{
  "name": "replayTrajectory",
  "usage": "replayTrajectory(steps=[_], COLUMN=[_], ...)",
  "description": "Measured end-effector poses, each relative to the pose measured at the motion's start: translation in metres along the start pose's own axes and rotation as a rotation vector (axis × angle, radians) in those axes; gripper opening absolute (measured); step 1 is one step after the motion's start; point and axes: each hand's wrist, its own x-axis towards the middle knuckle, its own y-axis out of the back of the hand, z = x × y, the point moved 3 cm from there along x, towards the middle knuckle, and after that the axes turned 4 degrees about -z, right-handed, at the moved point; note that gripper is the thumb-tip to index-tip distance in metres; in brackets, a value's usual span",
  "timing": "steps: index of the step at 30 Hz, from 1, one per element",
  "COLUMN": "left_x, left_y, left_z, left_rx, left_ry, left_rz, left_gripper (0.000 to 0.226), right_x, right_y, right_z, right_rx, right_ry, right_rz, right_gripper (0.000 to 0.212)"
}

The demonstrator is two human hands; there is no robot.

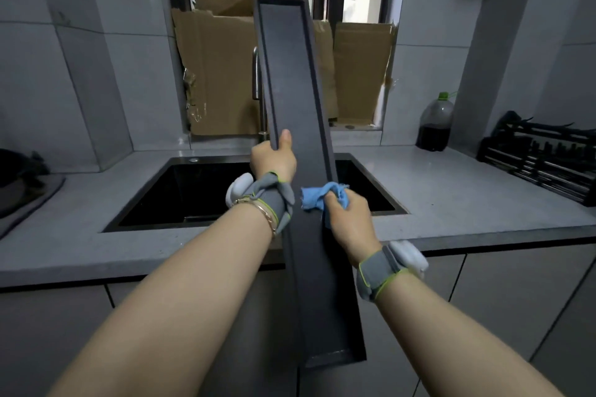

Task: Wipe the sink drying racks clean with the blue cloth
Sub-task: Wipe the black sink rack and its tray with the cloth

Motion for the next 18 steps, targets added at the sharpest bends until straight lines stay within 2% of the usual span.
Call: replayTrajectory(steps=[5, 8, 11, 13, 15, 18], left_x=[0.007, -0.006, -0.031, -0.036, -0.031, -0.014], left_y=[0.010, 0.006, -0.003, -0.005, -0.002, 0.006], left_z=[-0.015, -0.035, -0.058, -0.060, -0.049, -0.029], left_rx=[-0.076, -0.083, -0.044, -0.041, -0.013, -0.037], left_ry=[0.094, 0.120, 0.187, 0.181, 0.156, 0.158], left_rz=[0.031, -0.080, -0.215, -0.178, -0.123, -0.026], left_gripper=[0.042, 0.024, 0.027, 0.026, 0.039, 0.041], right_x=[-0.032, -0.022, 0.000, 0.006, 0.002, -0.019], right_y=[-0.003, 0.004, 0.006, 0.005, 0.005, 0.006], right_z=[0.024, 0.015, 0.000, -0.004, -0.001, 0.013], right_rx=[-0.107, -0.116, -0.133, -0.149, -0.090, -0.052], right_ry=[-0.046, -0.017, -0.012, -0.041, -0.056, -0.046], right_rz=[-0.139, -0.071, 0.006, -0.033, -0.102, -0.187], right_gripper=[0.037, 0.037, 0.036, 0.036, 0.027, 0.021])
